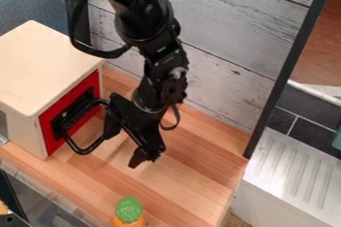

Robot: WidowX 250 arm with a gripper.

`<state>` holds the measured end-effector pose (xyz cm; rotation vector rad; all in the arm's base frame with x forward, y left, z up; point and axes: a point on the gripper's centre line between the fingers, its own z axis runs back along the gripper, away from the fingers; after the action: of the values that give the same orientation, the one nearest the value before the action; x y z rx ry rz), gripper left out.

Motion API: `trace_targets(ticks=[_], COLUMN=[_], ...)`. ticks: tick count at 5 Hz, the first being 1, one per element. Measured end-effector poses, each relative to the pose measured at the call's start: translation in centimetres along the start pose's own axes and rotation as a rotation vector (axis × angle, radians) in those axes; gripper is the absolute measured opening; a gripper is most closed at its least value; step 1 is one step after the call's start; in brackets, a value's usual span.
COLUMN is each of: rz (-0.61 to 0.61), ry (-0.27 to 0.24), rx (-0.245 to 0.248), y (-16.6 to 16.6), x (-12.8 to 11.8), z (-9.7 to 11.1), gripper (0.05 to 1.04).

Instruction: Open the drawer

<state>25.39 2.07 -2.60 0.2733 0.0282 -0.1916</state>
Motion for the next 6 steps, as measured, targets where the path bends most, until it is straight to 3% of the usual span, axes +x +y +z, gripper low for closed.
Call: trace_targets(ticks=[2,3,4,5,6], rz=[-0.008,0.004,0.006,0.015,0.036], ry=[0.004,-0.04,-0.064,-0.055,0.001], rx=[0.024,0.033,0.031,0.052,0.059], y=[0.2,0.8,1.1,1.6,2.7], x=[0.2,0.3,0.1,-0.4,-1.1], z=[-0.6,1.7,2.4,2.4,0.0], gripper=[0.999,0.999,1.0,1.0,1.0])
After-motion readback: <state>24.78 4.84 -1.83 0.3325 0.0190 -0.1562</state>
